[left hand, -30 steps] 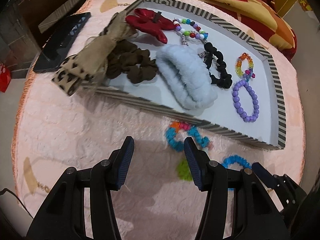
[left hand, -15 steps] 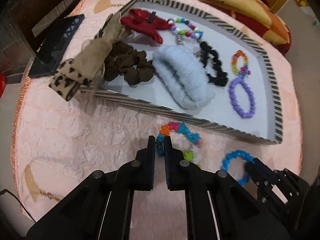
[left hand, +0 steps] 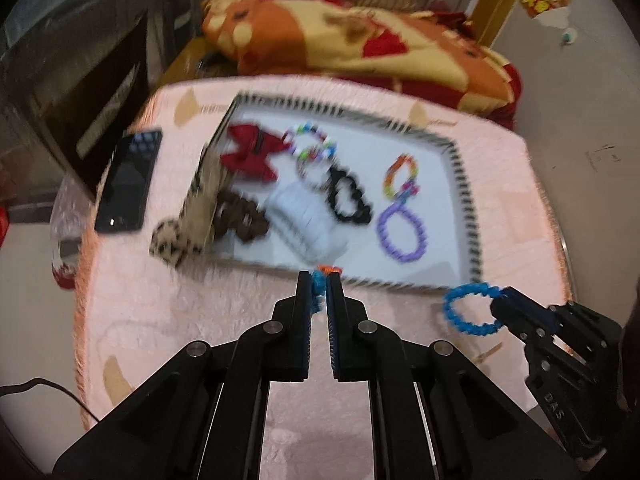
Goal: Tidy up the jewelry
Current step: 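Carry both bracelets over the tray and open both tools to release them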
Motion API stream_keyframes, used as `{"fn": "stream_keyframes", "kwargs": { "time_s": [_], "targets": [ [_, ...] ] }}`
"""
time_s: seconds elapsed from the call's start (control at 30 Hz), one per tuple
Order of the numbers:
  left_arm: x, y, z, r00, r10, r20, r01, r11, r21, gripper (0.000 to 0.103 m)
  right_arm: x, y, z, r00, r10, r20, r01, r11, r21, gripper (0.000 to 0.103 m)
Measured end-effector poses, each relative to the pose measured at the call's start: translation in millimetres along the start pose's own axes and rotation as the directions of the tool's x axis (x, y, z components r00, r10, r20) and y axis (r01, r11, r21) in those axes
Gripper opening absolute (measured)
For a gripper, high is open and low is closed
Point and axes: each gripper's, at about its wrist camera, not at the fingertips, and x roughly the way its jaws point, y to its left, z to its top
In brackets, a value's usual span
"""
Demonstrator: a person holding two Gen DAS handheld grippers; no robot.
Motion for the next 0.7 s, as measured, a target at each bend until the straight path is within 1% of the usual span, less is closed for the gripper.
{"fn": "stream_keyframes", "kwargs": {
  "time_s": [0.1,0.27,0.37,0.47,0.5,0.53,0.57,0.6,0.67,0.7],
  "targets": [
    [-13,-10,11,0.999,-0.012,0.031,0.012,1.0,0.024,0.006,-6,-7,8,1.0,-0.004,0.013,0.004,1.0,0.016,0.008],
    [-16,-24,28,0.998,-0.031,0.056,0.028,0.999,0.044,0.006,-6,-16,14,0.999,-0.032,0.007,0.031,0.999,0.026,0.008],
    [-15,-23,29,0.998,-0.054,0.044,0.052,0.997,0.052,0.006,-9,-17,12,1.0,-0.026,0.003,0.026,0.999,0.035,0.008],
    [-3,-18,17,0.999,-0.038,0.014,0.037,0.997,0.063,0.008,-8,-17,10,1.0,-0.031,-0.002,0.032,0.999,0.034,0.008],
    [4,-15,12,0.999,-0.041,-0.008,0.041,0.996,0.075,0.016,-7,-18,9,1.0,-0.027,-0.004,0.027,0.999,0.044,0.008],
    [12,-12,6,0.998,-0.044,-0.033,0.047,0.995,0.086,0.03,-5,-19,8,1.0,-0.022,-0.007,0.022,0.998,0.055,0.008],
    [23,-8,-2,0.997,-0.041,-0.059,0.046,0.994,0.095,0.037,-3,-19,7,1.0,-0.017,-0.012,0.018,0.998,0.062,0.008],
    [33,-4,-11,0.996,-0.029,-0.079,0.036,0.995,0.094,0.047,-1,-19,6,1.0,-0.013,-0.018,0.014,0.998,0.066,0.008],
    [52,4,-24,0.993,0.018,-0.117,-0.008,0.996,0.085,0.048,4,-19,3,0.999,-0.01,-0.033,0.013,0.998,0.067,0.008],
    [63,9,-29,0.99,0.051,-0.132,-0.041,0.996,0.079,0.048,6,-18,3,0.999,-0.009,-0.04,0.012,0.998,0.068,0.008]
  ]
}}
